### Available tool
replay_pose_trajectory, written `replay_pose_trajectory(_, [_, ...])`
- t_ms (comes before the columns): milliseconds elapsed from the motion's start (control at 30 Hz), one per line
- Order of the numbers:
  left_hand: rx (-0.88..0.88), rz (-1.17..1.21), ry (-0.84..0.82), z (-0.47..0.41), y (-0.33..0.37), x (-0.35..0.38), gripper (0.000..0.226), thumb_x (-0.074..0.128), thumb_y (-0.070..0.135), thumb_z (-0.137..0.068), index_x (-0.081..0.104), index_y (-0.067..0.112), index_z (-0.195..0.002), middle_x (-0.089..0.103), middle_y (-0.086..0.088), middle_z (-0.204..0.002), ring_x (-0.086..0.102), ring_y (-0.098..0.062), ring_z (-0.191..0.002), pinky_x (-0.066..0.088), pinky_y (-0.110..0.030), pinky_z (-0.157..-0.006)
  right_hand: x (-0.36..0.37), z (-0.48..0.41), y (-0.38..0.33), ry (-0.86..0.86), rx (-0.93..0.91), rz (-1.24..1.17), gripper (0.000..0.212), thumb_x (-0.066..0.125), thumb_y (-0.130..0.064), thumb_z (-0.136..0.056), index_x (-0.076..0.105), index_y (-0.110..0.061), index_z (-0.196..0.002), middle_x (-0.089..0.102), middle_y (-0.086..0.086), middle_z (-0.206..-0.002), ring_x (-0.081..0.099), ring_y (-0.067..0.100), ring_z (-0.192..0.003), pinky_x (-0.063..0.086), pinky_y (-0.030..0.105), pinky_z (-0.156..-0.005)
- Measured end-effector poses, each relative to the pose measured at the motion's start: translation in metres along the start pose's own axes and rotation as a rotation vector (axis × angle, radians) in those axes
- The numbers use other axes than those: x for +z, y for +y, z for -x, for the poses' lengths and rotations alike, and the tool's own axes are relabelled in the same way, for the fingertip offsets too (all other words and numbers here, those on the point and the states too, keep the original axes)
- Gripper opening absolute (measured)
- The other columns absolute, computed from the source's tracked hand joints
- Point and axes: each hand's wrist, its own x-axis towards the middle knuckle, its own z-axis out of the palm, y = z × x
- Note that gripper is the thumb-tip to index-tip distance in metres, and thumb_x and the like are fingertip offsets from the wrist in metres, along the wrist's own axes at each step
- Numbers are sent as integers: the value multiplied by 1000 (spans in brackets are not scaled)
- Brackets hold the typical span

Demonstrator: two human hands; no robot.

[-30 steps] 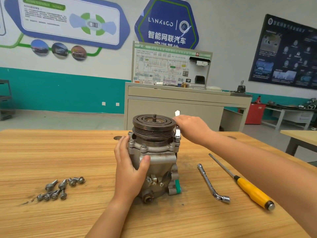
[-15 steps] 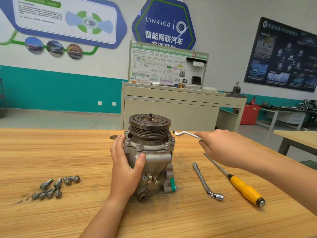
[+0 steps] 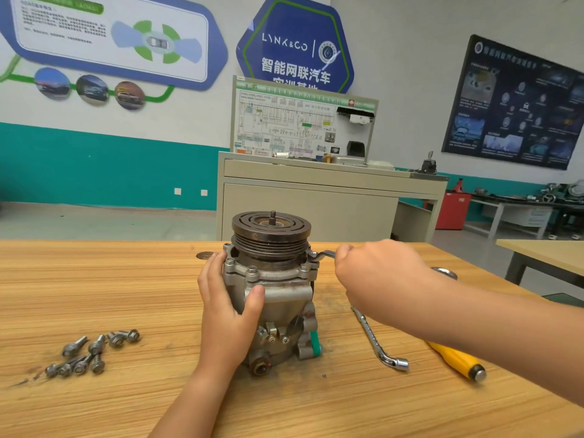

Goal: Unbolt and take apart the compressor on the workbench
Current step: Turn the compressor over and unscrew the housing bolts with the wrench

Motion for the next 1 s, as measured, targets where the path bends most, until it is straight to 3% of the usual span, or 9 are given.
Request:
replay_pose_trajectory(167, [-11,9,-6,-1,0,0,72,42,61,-66,20,42,-132,24,9,-145,20,11,-126,18,8,-87,6,-3,10,55,-44,85,32,42,-7,-92,45,-7,-124,30,0,-62,28,15,-47,23,25,-38])
replay_pose_trajectory(367, [10,20,2,0,0,0,71,43,58,-68,22,38,-133,28,12,-136,19,31,-115,18,9,-87,-10,-32,16,-64,-114,103,14,39,-2,-90,50,-11,-92,37,-1,-65,37,15,-54,30,24,-43])
replay_pose_trajectory(500, [19,7,2,-2,-2,0,66,44,58,-69,20,45,-129,29,14,-135,20,31,-115,20,9,-87,-3,-41,15,-58,-114,129,21,41,-2,-90,53,-9,-105,36,-1,-65,39,16,-55,28,24,-42])
replay_pose_trajectory(700, [25,24,4,0,-2,0,67,44,57,-69,21,42,-130,30,20,-131,20,31,-115,19,9,-86,20,-37,18,6,-74,43,5,37,-7,-90,34,-11,-91,41,0,-60,39,13,-48,28,25,-39])
replay_pose_trajectory(800, [30,36,4,1,-1,-1,64,45,58,-69,20,47,-128,25,35,-126,20,32,-114,19,9,-86,26,-41,26,-16,-80,37,13,38,-8,-91,38,-11,-104,42,-1,-63,40,12,-50,28,23,-40])
replay_pose_trajectory(867, [28,41,2,1,-1,-1,62,45,59,-69,20,52,-126,23,38,-125,20,33,-114,20,9,-86,28,-45,29,-18,-82,54,22,40,-6,-91,39,-10,-113,40,-1,-64,40,12,-50,27,23,-40])
replay_pose_trajectory(1000, [31,44,2,0,0,-1,59,45,58,-69,20,55,-122,22,41,-125,19,34,-113,19,10,-86,34,-67,30,66,-73,95,24,43,-1,-91,47,-9,-113,35,-1,-64,38,14,-52,28,24,-42])
